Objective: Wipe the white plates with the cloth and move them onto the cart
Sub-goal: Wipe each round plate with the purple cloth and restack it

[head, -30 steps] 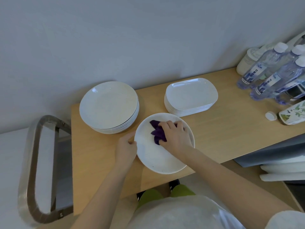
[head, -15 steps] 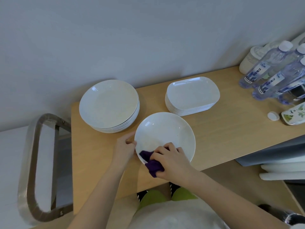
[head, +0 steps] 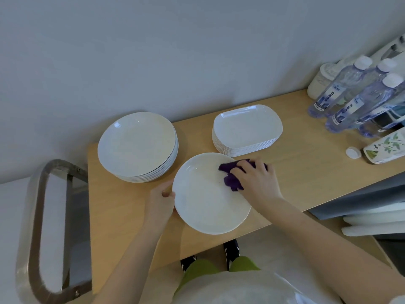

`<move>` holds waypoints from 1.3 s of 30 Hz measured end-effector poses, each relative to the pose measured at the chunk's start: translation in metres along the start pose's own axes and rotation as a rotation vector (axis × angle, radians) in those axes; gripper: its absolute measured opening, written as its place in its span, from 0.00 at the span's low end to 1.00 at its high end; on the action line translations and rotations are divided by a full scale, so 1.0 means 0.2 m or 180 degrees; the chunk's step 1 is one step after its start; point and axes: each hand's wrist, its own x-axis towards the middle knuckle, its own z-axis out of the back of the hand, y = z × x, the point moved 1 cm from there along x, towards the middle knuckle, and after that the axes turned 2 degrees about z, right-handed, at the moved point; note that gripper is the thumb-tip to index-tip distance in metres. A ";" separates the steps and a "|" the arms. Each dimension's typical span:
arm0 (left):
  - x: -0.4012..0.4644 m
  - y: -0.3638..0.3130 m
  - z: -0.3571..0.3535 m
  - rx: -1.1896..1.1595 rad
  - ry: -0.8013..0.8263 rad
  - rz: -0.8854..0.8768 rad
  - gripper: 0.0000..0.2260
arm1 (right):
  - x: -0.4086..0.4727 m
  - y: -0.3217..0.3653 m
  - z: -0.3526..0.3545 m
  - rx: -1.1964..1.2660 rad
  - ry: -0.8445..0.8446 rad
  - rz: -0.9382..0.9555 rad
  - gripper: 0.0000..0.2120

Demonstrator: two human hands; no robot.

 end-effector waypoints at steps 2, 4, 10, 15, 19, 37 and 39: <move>0.00 0.00 0.00 0.0024 -0.0010 -0.0009 0.19 | 0.03 -0.04 0.01 0.0633 -0.0139 -0.0411 0.15; -0.01 0.01 0.01 0.0089 -0.0011 0.0008 0.16 | 0.03 -0.09 0.02 0.1545 -0.0297 -0.0916 0.17; -0.03 0.04 0.07 -0.0124 -0.0550 0.0092 0.04 | -0.04 -0.29 0.02 0.2584 -0.0684 -0.1734 0.16; -0.03 0.01 0.15 -0.0155 -0.1009 -0.0072 0.09 | -0.10 -0.36 -0.07 0.2322 -0.0240 -0.1979 0.16; -0.04 -0.04 0.21 -0.0027 -0.1267 -0.0158 0.17 | -0.11 -0.33 -0.14 0.1773 0.0317 -0.1879 0.19; 0.29 -0.05 0.66 0.0148 -0.1411 0.0312 0.24 | 0.44 0.22 0.18 0.2237 0.0751 -0.0466 0.14; 0.36 -0.07 0.67 0.0058 -0.1241 0.0458 0.25 | 0.58 0.39 0.18 0.2417 0.0796 -0.0440 0.17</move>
